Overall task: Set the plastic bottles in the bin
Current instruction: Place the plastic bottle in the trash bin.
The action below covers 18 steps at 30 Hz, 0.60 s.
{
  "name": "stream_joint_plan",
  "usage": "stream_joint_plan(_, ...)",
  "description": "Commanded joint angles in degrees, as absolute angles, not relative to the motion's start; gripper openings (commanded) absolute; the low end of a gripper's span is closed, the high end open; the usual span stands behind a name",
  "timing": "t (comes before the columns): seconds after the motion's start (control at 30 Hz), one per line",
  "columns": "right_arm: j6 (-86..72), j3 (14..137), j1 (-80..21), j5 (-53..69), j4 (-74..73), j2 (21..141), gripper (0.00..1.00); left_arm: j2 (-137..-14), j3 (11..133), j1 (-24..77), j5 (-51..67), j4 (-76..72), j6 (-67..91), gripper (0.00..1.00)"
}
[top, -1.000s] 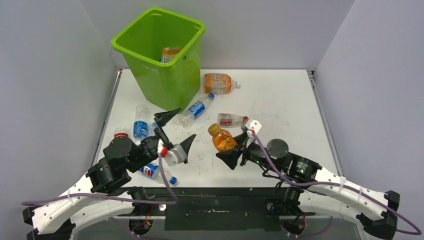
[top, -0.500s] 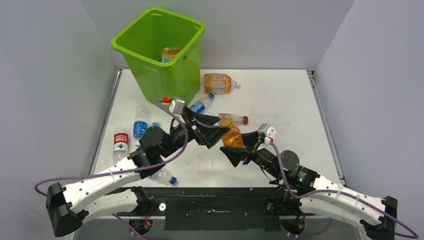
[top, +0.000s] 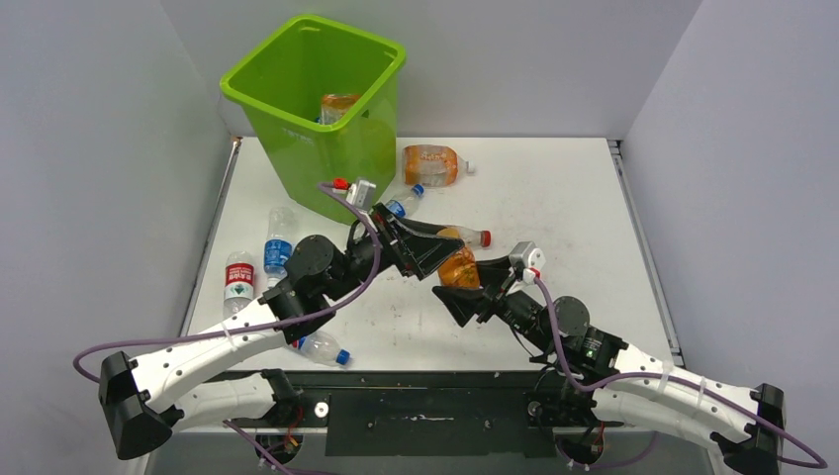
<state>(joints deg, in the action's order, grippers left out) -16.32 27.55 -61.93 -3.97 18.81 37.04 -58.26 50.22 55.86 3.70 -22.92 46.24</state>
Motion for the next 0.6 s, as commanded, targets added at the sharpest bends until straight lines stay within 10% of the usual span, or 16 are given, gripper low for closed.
stream_joint_plan(0.0,-16.9,28.2,-62.1,-4.8,21.6,37.2,0.39,-59.9,55.1,56.5,5.9,-20.2,44.9,0.73)
stream_joint_plan(0.13,-17.0,28.2,-62.1,-4.8,21.5,37.2,0.39,-60.6,56.0,57.0,4.6,-17.1,42.9,0.66)
stream_joint_plan(0.4,-17.3,28.7,-62.2,-4.9,20.3,36.5,0.42,-60.3,56.5,57.3,3.0,-14.8,38.6,0.09)
stream_joint_plan(0.5,-18.4,30.8,-62.2,-5.5,17.8,36.4,0.90,-59.7,57.5,57.3,1.7,-12.9,36.4,0.00)
stream_joint_plan(0.57,-19.1,33.3,-62.2,-5.9,13.5,36.4,0.91,-58.4,59.5,56.8,-2.2,-9.9,32.1,0.00)
